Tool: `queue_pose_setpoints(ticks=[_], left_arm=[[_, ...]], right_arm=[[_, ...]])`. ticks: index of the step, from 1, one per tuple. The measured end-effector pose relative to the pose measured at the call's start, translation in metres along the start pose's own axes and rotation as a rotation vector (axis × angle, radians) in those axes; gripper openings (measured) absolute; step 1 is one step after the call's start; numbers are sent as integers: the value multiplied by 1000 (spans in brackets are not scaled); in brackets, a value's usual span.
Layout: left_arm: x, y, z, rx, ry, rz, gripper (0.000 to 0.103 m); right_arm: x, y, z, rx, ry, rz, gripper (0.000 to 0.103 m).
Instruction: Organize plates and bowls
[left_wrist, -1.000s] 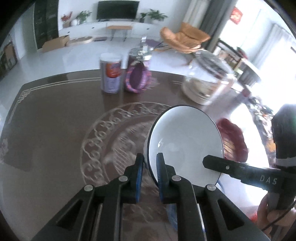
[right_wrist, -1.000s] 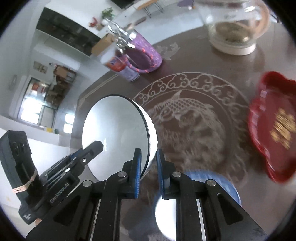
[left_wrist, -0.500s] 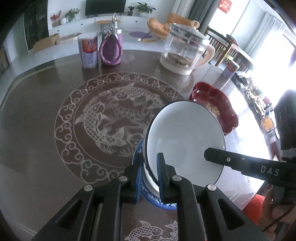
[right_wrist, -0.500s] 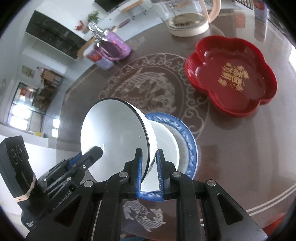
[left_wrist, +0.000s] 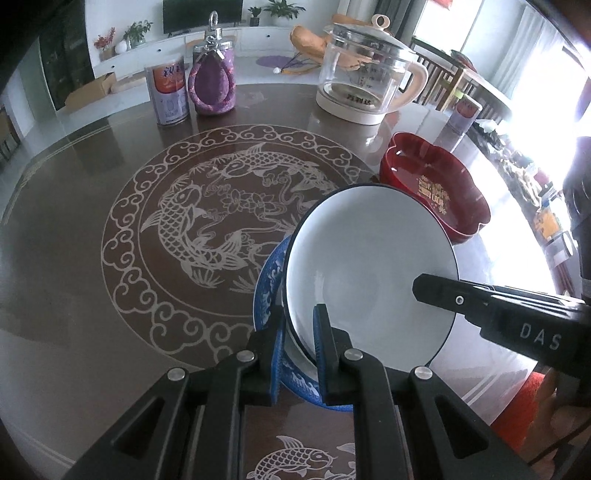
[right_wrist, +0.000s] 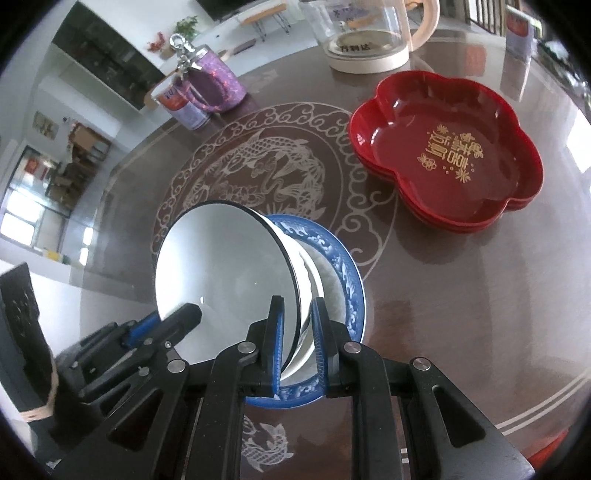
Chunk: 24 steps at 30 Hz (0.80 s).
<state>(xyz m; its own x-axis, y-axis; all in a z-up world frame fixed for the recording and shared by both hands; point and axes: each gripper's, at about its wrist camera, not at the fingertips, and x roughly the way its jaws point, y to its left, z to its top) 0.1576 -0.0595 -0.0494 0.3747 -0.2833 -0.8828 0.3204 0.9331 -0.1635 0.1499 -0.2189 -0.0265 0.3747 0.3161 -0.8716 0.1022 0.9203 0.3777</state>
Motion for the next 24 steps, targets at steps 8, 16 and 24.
queue_pose_setpoints(ticks=[8, 16, 24], left_arm=[[-2, -8, -4, 50, -16, 43, 15], [-3, -4, -4, 40, -13, 26, 15], [-9, 9, -2, -8, -19, -66, 14]], right_arm=[[0, 12, -8, -87, -42, -69, 17], [-2, 11, -13, -97, -76, -70, 14], [0, -20, -14, 57, -100, 116, 13]])
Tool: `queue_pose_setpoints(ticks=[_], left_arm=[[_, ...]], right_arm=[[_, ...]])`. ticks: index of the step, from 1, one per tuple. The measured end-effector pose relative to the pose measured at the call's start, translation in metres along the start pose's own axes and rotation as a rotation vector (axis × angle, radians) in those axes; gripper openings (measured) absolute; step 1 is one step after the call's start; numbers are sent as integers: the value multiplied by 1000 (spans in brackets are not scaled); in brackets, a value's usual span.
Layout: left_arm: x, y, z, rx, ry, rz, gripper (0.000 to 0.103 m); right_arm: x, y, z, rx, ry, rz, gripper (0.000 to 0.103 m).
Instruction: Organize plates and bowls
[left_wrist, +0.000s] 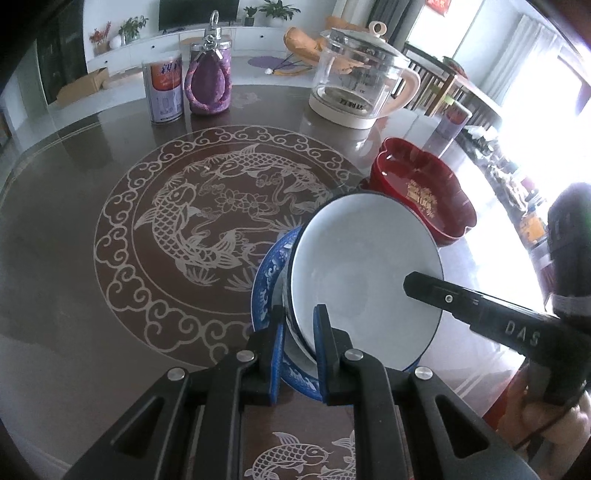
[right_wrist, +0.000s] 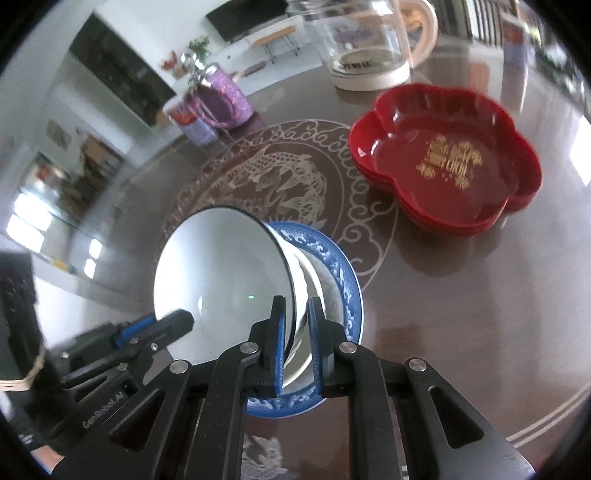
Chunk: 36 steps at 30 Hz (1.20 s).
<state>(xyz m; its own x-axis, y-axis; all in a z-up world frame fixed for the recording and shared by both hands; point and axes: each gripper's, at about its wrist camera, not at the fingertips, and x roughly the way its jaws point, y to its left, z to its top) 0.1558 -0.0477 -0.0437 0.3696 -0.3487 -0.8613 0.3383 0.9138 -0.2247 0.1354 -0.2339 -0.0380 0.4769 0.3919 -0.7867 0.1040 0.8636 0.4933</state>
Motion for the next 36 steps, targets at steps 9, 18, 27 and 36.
queue_pose_setpoints(ticks=[9, 18, 27, 36], left_arm=[[-14, -8, 7, 47, -66, 45, 14], [-21, -4, 19, 51, -131, 104, 14], [-11, 0, 23, 61, -142, 156, 14], [-18, 20, 18, 7, -148, 157, 16]], right_arm=[[-2, 8, 1, -44, -7, -43, 13], [0, 35, -2, -228, -11, -201, 13], [-2, 58, -11, -373, -103, -246, 49], [-18, 26, 33, -93, -243, -116, 55]])
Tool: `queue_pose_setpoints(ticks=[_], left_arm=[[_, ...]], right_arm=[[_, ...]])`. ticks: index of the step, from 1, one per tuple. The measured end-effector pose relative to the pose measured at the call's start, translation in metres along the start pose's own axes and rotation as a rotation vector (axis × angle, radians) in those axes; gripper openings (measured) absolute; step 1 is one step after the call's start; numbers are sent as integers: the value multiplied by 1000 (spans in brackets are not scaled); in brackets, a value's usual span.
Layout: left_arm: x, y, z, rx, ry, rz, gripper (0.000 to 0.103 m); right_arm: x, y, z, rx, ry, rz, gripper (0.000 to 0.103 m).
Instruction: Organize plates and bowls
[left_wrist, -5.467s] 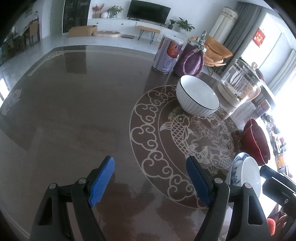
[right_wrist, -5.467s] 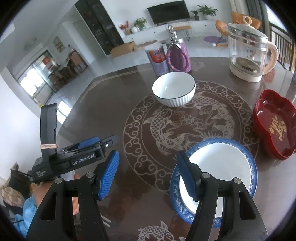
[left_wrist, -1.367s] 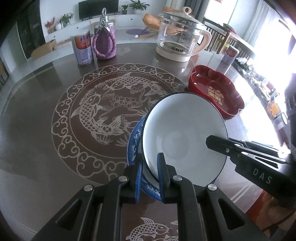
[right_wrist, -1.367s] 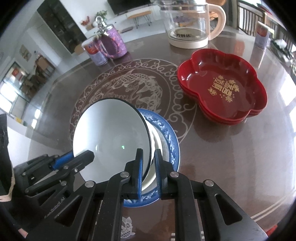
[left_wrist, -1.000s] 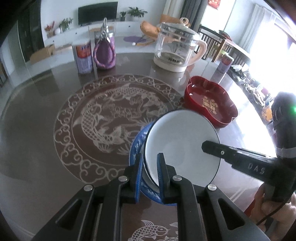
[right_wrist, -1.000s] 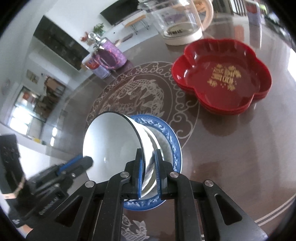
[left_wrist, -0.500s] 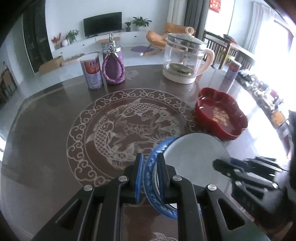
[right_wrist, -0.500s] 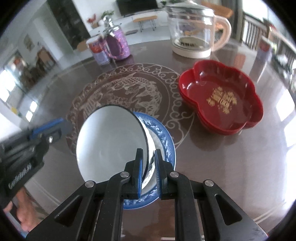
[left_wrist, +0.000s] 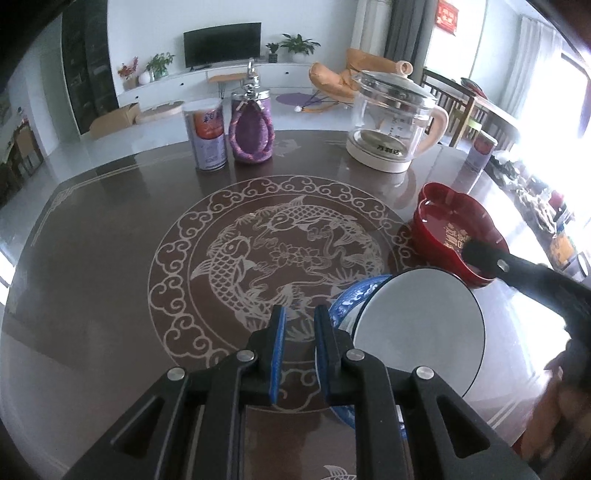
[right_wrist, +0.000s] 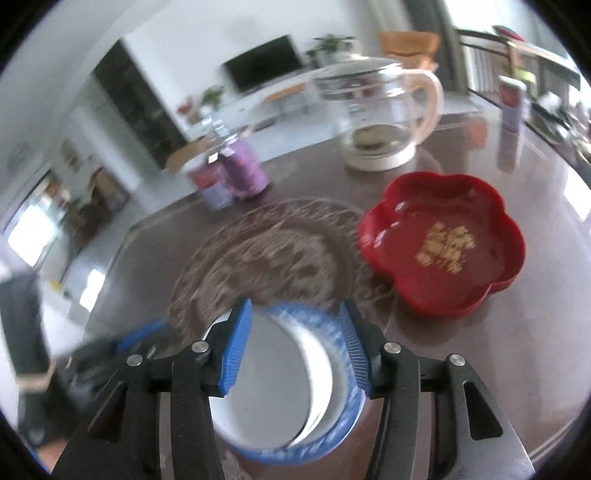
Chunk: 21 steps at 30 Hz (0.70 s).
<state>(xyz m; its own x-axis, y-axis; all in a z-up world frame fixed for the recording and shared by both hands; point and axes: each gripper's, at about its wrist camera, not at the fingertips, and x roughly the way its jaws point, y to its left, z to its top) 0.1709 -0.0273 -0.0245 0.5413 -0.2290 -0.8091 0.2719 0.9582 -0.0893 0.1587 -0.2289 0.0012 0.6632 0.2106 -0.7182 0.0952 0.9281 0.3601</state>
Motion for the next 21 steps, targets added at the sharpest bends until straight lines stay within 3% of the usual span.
queue_pose_setpoints(ticks=[2, 6, 11, 14, 18, 21], left_arm=[[-1, 1, -3, 5, 2, 7, 18], [-6, 6, -8, -1, -13, 16, 37], [-7, 11, -10, -6, -16, 19, 39], [-10, 11, -12, 6, -34, 28, 41], [-17, 8, -13, 42, -74, 75, 59], [-20, 8, -13, 56, -95, 95, 59]], right_arm=[[16, -2, 2, -3, 28, -51, 54], [31, 1, -8, -42, 31, -127, 52], [39, -1, -10, -50, 57, -128, 53], [18, 3, -5, -44, -28, -116, 53], [-12, 14, 0, -91, -106, -103, 61], [-25, 21, -6, -154, -134, -112, 64]])
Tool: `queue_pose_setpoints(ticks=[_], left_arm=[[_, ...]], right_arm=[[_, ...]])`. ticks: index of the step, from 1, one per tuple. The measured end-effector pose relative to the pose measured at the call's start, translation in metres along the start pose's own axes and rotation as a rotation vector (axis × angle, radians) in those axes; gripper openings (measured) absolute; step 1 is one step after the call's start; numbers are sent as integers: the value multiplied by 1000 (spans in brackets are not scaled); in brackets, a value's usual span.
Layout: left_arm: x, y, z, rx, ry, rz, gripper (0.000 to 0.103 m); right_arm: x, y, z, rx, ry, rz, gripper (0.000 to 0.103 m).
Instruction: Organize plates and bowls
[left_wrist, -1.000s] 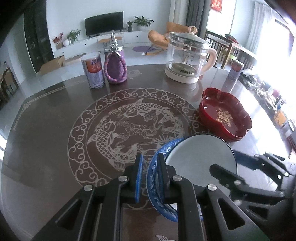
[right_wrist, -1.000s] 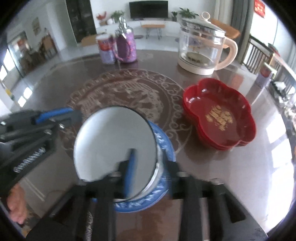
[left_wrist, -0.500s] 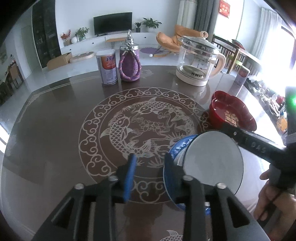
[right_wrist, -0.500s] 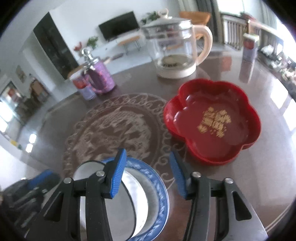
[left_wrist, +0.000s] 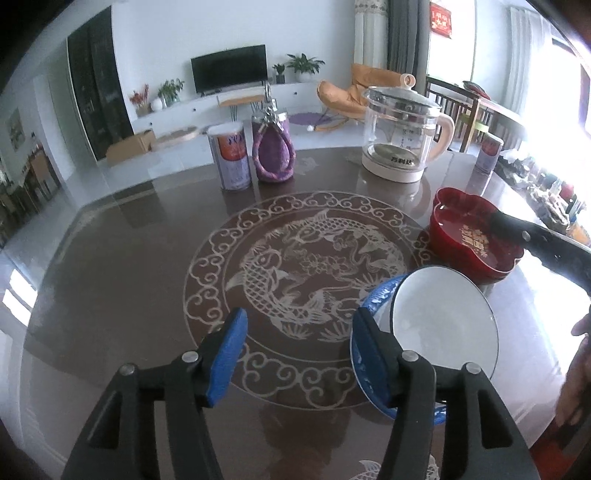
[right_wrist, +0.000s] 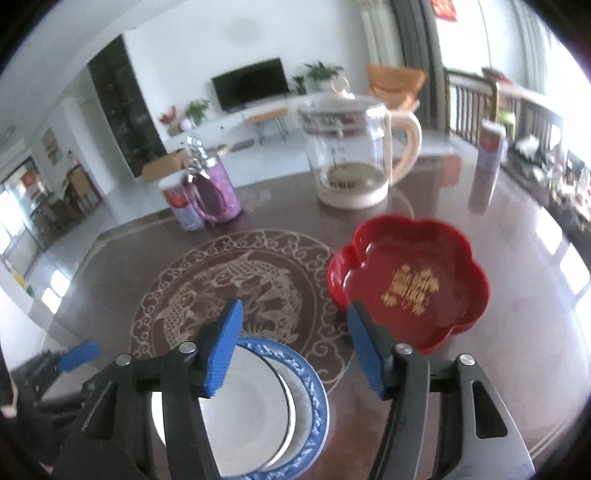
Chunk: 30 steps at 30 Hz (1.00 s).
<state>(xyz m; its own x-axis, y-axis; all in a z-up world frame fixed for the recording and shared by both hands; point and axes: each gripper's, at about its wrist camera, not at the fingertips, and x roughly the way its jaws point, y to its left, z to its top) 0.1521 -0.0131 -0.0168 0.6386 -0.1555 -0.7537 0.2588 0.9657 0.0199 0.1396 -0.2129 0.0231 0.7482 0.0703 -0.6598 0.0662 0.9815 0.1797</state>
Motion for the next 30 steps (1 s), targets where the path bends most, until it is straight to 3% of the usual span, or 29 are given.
queue_pose_setpoints(ticks=[11, 16, 21, 30], left_arm=[[4, 8, -4, -11, 23, -9, 60], [25, 49, -24, -196, 108, -230, 60], [42, 43, -45, -205, 154, -360, 55], [59, 11, -53, -147, 139, -420, 30]], right_arm=[[-6, -27, -45, 45, 51, 8, 64], [-17, -48, -67, 87, 54, 37, 64], [-15, -48, -86, 109, 86, 134, 64], [-1, -46, -102, 132, 109, 194, 61]])
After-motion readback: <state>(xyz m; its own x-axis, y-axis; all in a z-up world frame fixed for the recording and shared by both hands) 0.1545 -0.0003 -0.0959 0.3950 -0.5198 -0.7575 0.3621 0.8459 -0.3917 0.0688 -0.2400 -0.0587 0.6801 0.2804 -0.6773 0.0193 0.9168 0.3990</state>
